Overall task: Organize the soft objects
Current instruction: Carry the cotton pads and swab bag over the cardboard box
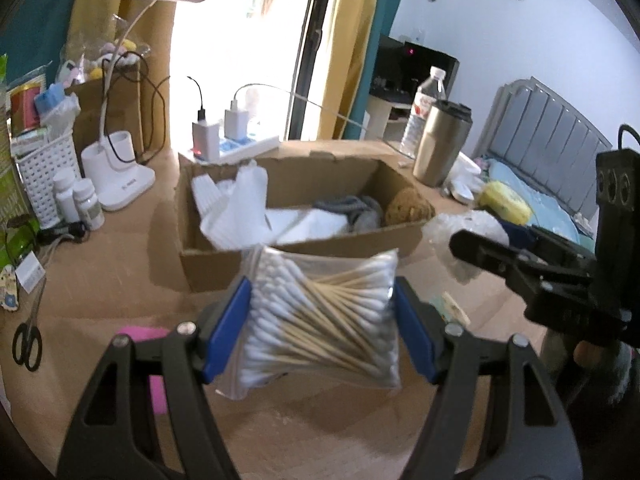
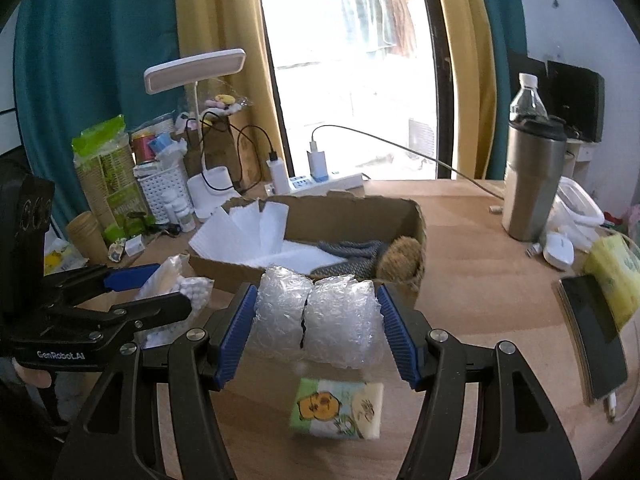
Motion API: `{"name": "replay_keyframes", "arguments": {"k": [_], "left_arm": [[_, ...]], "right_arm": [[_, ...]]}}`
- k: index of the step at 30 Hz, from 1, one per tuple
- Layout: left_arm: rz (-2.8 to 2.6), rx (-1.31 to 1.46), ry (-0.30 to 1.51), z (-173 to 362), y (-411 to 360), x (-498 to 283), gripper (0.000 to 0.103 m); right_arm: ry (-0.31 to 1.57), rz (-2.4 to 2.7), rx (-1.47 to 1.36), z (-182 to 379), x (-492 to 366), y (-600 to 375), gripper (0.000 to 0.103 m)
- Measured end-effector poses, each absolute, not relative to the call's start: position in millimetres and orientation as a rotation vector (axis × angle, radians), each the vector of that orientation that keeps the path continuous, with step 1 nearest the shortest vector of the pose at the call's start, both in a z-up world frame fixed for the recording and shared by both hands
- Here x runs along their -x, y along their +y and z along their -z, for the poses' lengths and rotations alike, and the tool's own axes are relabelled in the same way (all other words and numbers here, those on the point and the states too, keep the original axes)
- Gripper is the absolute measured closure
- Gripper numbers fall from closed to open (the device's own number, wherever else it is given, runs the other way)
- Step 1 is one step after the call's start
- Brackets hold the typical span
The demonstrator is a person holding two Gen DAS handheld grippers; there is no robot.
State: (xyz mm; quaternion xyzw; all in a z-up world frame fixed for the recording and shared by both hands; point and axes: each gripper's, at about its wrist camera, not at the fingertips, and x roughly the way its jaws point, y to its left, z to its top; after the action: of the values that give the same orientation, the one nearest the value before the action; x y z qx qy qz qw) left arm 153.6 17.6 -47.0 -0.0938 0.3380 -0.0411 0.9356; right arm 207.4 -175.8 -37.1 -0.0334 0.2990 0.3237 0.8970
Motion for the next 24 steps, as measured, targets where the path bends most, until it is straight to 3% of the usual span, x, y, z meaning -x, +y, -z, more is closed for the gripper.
{"name": "replay_keyframes", "arguments": {"k": [24], "left_arm": [[0.029, 0.147, 0.644, 37, 18, -211, 0.031]], "right_arm": [[0.571, -0.68, 0.057, 32, -272, -178, 0.038]]}}
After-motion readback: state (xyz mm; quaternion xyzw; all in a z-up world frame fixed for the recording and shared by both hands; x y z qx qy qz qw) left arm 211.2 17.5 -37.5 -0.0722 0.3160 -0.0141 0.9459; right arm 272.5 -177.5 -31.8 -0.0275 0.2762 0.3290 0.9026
